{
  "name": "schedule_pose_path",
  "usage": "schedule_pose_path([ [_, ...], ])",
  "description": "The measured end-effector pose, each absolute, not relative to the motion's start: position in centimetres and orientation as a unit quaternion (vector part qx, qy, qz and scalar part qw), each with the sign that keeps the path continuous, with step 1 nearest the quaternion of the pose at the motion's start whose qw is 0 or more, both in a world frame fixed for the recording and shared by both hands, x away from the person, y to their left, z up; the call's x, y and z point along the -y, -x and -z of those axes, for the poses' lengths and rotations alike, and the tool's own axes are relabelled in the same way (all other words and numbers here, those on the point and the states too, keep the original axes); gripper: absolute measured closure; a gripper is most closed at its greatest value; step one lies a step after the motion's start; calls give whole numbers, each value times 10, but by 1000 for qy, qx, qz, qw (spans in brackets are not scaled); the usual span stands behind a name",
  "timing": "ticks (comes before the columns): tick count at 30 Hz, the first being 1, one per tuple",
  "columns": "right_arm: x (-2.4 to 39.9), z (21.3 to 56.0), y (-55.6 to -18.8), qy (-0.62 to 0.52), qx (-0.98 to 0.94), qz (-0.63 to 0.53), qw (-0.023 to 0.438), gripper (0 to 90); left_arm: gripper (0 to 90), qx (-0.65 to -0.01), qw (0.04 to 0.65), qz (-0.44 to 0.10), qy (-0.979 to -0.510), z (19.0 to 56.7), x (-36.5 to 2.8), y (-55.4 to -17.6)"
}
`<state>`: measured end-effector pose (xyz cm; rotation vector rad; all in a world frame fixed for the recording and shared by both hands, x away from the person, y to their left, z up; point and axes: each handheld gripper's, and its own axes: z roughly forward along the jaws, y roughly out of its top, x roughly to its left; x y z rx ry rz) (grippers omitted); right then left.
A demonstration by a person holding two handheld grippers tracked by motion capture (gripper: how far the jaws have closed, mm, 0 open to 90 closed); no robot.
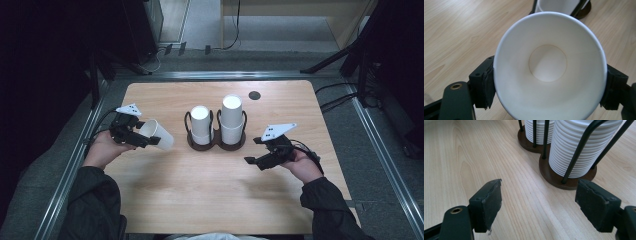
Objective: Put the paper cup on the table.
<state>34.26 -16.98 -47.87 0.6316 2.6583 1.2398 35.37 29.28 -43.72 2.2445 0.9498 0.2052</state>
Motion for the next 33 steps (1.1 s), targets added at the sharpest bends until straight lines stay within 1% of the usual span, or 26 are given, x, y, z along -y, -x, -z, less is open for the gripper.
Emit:
schedule_pose_path([
  [3,170,479,-342,-210,-884,-412,70,215,191,-382,336,-84,-857,438,-300,-357],
  [4,170,479,-341,-208,-885,-411,70,215,191,-393,326,-89,-855,439,-302,-358],
  [14,169,481,-341,-213,-884,-410,68,215,190,-431,292,-105,-847,444,-316,-367],
  [19,169,482,-341,-213,-884,-411,68,215,190,-438,271,-110,-850,449,-316,-373],
  [28,169,482,-341,-212,-885,-409,68,215,189,-443,211,-133,-861,454,-307,-384],
  [33,169,482,-341,-211,-885,-408,69,215,188,-449,193,-138,-861,458,-307,-387],
])
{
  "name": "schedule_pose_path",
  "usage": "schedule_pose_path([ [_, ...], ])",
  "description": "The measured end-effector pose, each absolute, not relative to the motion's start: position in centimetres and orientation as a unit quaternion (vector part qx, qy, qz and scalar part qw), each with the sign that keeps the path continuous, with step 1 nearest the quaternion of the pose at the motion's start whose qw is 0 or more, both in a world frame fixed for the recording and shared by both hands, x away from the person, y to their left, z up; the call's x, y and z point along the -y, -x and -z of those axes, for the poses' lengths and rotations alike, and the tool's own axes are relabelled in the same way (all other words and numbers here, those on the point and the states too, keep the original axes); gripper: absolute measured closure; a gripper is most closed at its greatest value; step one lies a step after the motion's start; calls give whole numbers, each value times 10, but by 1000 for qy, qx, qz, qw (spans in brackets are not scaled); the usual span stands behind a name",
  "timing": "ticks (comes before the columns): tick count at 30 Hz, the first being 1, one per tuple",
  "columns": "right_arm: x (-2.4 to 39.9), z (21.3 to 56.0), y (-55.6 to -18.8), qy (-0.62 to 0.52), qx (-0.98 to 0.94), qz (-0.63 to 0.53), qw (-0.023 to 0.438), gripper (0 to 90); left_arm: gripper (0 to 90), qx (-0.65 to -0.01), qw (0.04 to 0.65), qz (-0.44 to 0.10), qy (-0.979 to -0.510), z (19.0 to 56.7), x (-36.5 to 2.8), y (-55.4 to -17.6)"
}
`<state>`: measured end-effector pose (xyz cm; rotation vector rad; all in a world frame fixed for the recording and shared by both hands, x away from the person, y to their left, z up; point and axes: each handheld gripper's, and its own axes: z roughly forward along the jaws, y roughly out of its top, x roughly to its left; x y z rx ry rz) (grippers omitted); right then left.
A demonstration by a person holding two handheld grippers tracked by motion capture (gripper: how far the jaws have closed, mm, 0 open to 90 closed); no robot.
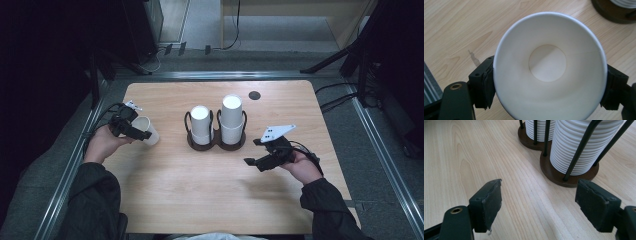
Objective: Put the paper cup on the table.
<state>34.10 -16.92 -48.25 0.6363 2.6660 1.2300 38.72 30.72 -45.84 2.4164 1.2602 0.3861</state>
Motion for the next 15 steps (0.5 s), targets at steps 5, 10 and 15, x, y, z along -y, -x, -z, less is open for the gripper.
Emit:
schedule_pose_path([
  [5,169,483,-341,-214,-886,-406,68,215,183,-455,170,-133,-864,465,-305,-391],
  [10,169,483,-341,-211,-887,-404,69,215,179,-450,158,-141,-867,467,-301,-393],
  [15,168,484,-341,-211,-888,-404,69,215,171,-447,150,-150,-869,468,-297,-393],
])
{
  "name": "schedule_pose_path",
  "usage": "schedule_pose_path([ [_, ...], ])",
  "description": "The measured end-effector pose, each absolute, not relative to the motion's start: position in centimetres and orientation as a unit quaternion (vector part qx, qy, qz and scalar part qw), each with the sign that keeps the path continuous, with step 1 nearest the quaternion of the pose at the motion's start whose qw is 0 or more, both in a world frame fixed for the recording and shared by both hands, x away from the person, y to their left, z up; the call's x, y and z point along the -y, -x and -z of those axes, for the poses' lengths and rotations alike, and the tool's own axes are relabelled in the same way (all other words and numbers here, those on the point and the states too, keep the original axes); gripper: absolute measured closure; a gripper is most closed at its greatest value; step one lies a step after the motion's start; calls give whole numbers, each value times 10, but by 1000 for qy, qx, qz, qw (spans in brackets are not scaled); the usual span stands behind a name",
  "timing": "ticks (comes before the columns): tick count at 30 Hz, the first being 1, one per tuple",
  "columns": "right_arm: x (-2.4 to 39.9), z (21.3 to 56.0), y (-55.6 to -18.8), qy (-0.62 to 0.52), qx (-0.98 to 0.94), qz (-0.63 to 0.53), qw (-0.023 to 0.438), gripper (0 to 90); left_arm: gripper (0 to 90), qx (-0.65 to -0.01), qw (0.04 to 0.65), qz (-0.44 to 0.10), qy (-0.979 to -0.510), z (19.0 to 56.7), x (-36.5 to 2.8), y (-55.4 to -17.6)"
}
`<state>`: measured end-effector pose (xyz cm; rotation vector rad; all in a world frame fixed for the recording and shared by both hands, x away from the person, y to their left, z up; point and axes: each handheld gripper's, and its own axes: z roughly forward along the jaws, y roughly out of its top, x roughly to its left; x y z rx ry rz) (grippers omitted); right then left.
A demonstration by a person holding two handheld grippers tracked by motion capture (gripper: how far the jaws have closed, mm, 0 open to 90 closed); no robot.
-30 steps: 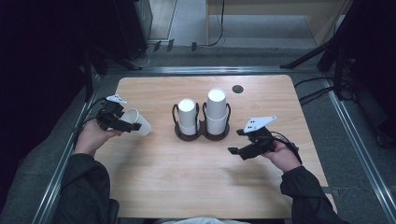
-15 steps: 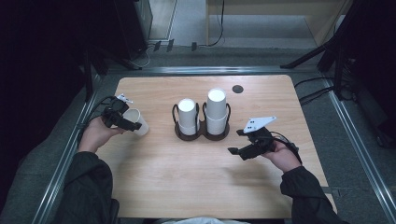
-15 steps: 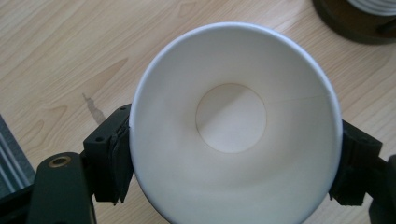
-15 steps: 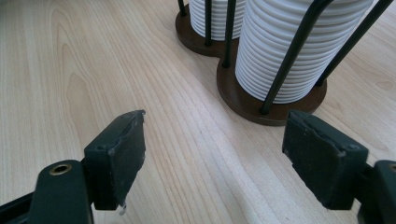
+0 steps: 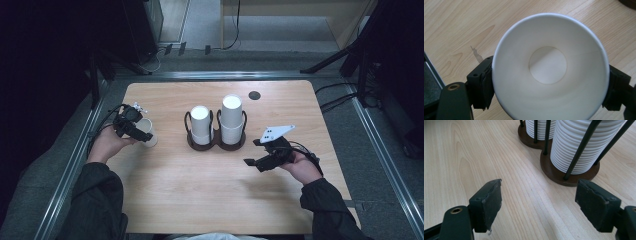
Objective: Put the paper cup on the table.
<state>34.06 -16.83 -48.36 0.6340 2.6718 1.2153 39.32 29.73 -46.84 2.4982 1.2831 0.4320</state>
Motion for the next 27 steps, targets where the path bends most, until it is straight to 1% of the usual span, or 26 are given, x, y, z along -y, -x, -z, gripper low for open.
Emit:
schedule_pose_path([
  [8,168,484,-340,-210,-888,-403,69,215,140,-447,154,-133,-871,471,-296,-395],
  [10,168,484,-340,-210,-888,-403,69,215,58,-453,153,-135,-868,472,-296,-396],
  [11,168,484,-341,-210,-888,-403,70,215,42,-453,154,-133,-868,471,-296,-397],
  [16,168,484,-341,-210,-888,-403,69,215,35,-455,166,-129,-865,469,-297,-396],
  [20,168,484,-340,-210,-888,-402,68,215,0,-461,170,-131,-861,468,-298,-396],
  [27,168,485,-341,-210,-890,-400,69,215,0,-461,199,-125,-856,459,-300,-393],
])
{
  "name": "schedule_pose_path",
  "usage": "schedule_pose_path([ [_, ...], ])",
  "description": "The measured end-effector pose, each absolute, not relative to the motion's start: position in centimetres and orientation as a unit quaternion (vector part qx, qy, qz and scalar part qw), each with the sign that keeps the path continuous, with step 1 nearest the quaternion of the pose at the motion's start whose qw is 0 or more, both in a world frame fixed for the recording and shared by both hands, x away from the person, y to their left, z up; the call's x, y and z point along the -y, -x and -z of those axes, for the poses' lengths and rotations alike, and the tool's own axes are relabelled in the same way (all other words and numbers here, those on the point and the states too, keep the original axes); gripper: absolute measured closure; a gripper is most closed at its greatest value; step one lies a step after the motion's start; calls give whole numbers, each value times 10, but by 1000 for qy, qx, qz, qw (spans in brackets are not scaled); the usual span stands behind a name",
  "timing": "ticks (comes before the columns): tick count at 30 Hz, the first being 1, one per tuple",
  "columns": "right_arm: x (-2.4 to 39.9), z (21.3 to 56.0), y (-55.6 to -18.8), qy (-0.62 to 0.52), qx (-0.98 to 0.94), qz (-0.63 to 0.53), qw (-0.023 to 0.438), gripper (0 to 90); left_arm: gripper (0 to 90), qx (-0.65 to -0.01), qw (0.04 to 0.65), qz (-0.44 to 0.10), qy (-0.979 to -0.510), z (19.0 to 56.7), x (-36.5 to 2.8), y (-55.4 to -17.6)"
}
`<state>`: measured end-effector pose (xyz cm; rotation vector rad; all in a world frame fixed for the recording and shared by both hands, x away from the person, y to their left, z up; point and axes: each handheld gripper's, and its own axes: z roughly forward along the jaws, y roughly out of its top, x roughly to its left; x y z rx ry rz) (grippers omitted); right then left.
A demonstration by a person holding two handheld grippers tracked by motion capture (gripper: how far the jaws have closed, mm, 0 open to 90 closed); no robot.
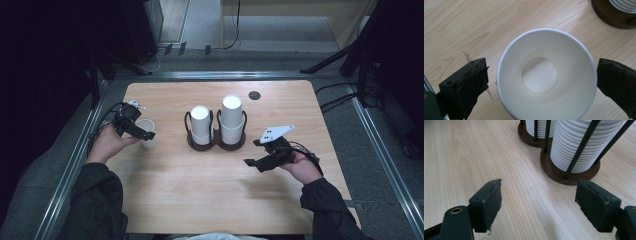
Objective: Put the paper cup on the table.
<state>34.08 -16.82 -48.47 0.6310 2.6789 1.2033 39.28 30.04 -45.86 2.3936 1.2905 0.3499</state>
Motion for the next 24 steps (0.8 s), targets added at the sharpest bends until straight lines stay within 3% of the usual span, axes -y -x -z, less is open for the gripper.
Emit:
schedule_pose_path([
  [24,168,485,-341,-208,-891,-398,67,215,0,-449,279,-112,-841,423,-293,-380],
])
